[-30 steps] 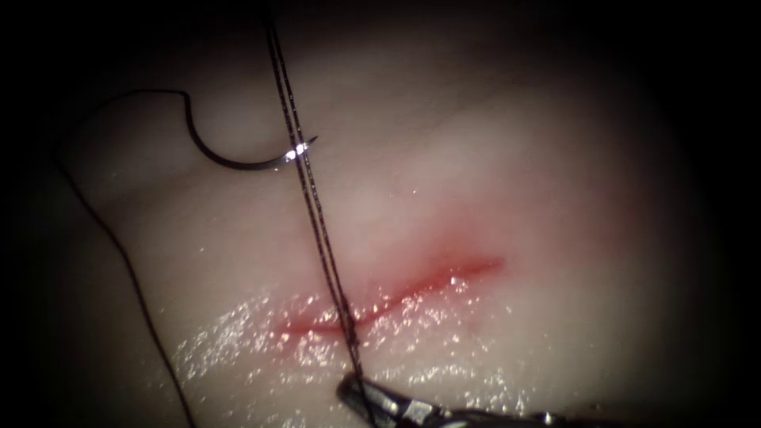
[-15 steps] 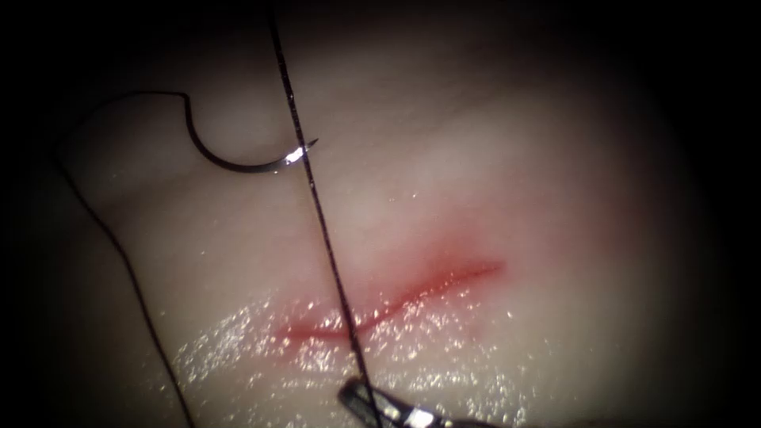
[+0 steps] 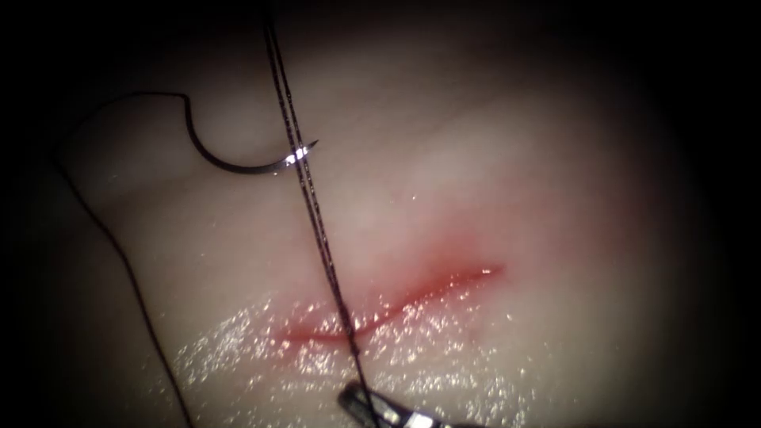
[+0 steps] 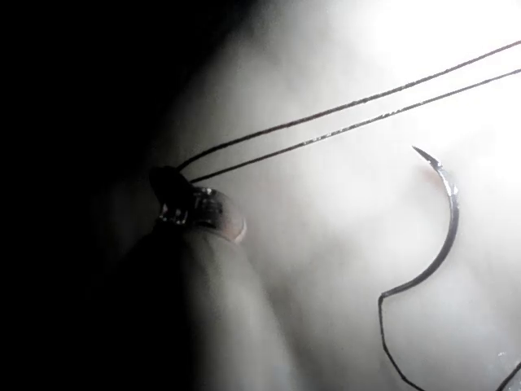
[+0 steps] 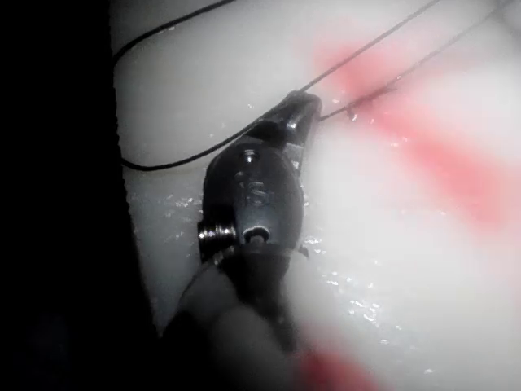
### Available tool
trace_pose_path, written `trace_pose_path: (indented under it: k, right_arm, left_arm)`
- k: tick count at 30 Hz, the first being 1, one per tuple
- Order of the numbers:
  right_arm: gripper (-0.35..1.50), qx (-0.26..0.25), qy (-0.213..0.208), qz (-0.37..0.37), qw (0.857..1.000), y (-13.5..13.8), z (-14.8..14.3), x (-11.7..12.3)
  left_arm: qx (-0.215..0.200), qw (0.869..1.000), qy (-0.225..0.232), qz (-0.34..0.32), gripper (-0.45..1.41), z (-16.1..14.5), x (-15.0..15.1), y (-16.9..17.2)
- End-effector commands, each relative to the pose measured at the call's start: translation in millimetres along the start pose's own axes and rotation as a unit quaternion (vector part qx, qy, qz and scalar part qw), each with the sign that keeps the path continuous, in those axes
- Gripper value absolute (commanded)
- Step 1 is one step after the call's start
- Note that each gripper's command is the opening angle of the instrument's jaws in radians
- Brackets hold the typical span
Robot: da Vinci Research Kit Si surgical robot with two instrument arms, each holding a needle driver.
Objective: Wound Closure
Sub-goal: Loop the right end-effector with suture in a clockwise fasion.
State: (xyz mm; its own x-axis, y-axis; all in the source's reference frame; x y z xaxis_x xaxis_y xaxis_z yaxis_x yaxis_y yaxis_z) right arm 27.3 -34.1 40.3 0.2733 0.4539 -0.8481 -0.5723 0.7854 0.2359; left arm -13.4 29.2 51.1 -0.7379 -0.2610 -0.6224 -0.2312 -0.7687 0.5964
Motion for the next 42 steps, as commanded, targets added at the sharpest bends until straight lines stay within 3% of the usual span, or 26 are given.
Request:
trace_pose_path:
  k: [1,4,5,7,14,20,23,25,27,28,30,36,42]
  right_arm:
    - [-0.21,-0.004,0.006,0.004,1.000,-0.2,0.8,0.4]
    - [0.27,-0.008,0.006,0.011,1.000,0.3,1.2,1.6]
    - [0.62,-0.012,0.011,0.016,1.000,0.7,1.5,2.4]
    - [0.98,-0.016,0.015,0.023,1.000,1.0,1.7,3.0]
    - [1.15,-0.014,0.016,0.054,0.998,1.7,1.1,4.9]
    - [1.21,0.008,0.017,0.080,0.997,3.7,0.0,7.5]
    - [1.13,0.036,0.021,0.090,0.995,5.2,0.2,8.9]
    - [0.62,0.065,0.019,0.094,0.993,6.5,0.6,9.7]
    - [-0.17,0.093,-0.003,0.100,0.991,7.7,1.0,10.4]
    - [-0.25,0.100,-0.013,0.089,0.991,8.1,1.4,10.6]
    - [-0.35,0.111,-0.021,0.051,0.992,9.2,2.2,10.8]
    - [-0.35,0.143,-0.059,0.030,0.987,11.5,4.5,9.7]
    - [-0.35,0.191,-0.048,0.015,0.980,13.1,7.3,8.1]
  left_arm:
    - [0.001,1.000,0.006,0.002,-0.45,0.6,0.2,0.4]
    - [0.003,1.000,0.023,0.010,-0.45,-0.4,1.4,1.6]
    - [-0.006,0.999,0.034,0.009,-0.45,-1.3,2.3,2.4]
    - [-0.012,0.999,0.052,0.006,-0.45,-2.4,3.4,3.1]
    - [-0.037,0.991,0.122,-0.027,-0.45,-6.8,7.2,4.8]
    - [-0.048,0.985,0.156,-0.054,-0.45,-11.1,11.1,5.7]
    - [-0.053,0.980,0.175,-0.074,-0.45,-13.4,13.3,5.8]
    - [-0.058,0.977,0.187,-0.088,-0.45,-14.7,14.5,5.9]
    - [-0.067,0.971,0.203,-0.104,-0.45,-16.1,15.9,6.1]
    - [-0.073,0.969,0.209,-0.107,-0.45,-16.7,16.5,6.2]
    - [-0.083,0.966,0.218,-0.112,-0.45,-18.0,17.6,6.6]
    - [-0.095,0.962,0.231,-0.112,-0.45,-20.1,19.3,7.9]
    - [-0.109,0.960,0.233,-0.108,-0.45,-21.1,19.9,9.7]
